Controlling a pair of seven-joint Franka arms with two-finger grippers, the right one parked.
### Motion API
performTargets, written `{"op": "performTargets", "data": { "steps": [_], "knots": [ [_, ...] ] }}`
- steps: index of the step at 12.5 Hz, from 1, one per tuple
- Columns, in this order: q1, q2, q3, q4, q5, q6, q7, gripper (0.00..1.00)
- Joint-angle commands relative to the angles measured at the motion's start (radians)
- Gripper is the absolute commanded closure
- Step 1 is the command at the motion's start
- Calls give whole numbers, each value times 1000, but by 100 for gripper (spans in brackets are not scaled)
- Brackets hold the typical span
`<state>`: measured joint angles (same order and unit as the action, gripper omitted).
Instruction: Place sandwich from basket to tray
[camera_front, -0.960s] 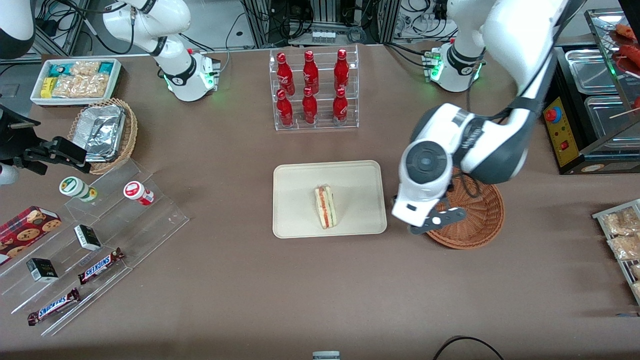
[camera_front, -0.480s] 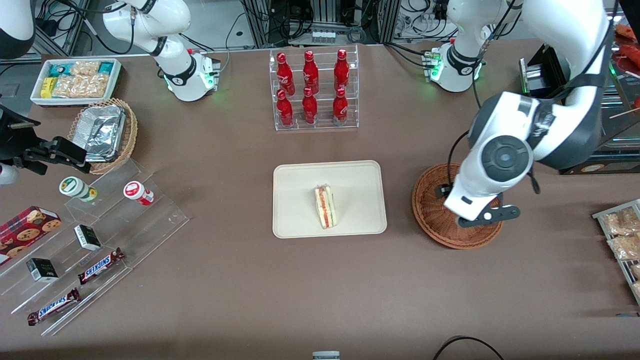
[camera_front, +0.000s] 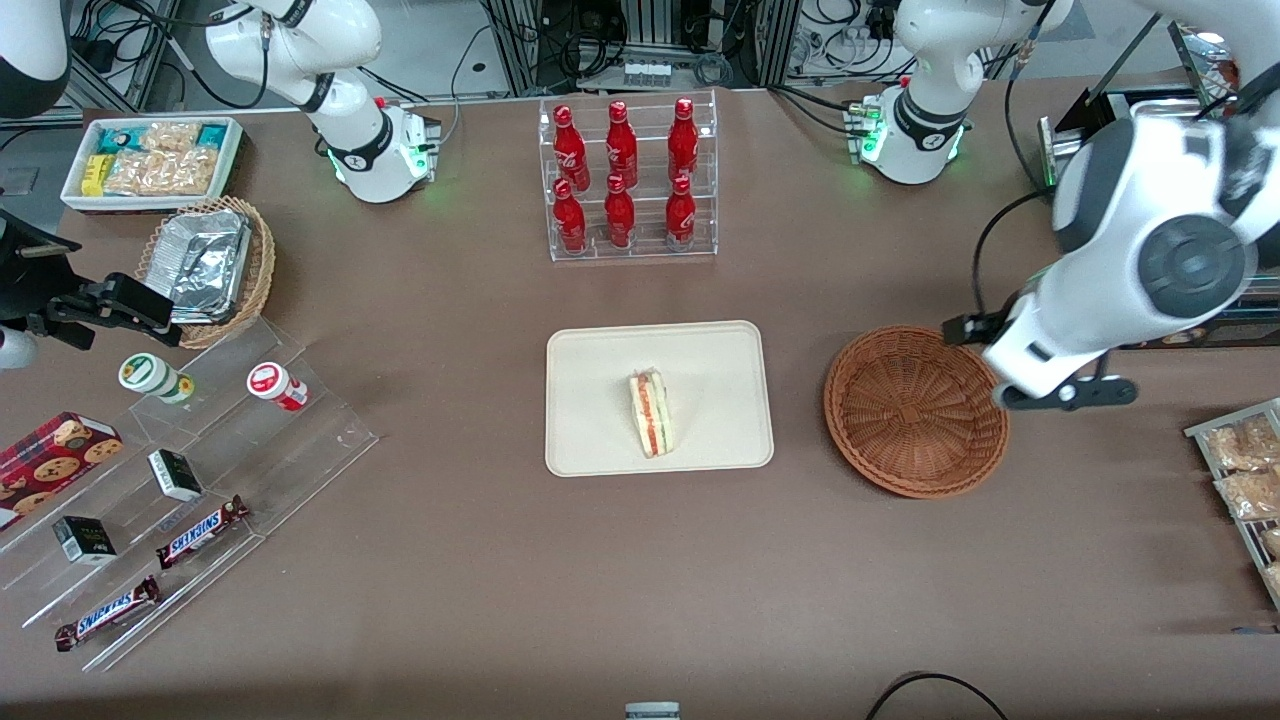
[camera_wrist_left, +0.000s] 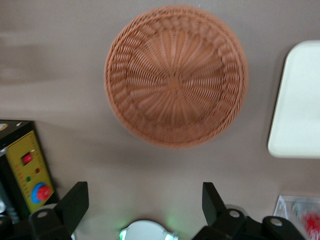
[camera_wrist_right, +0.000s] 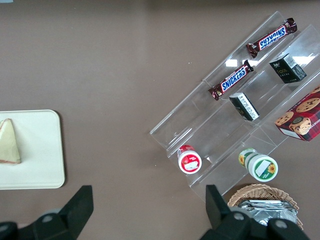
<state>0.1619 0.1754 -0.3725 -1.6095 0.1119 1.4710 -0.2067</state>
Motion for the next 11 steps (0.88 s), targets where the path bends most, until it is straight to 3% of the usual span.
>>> {"op": "performTargets", "data": {
  "steps": [1, 8, 11],
  "knots": [
    [-39, -108, 120, -35, -66, -46, 150, 0],
    [-148, -189, 360, 75, -112, -121, 165, 0],
    [-154, -211, 386, 75, -113, -164, 170, 0]
  ]
}}
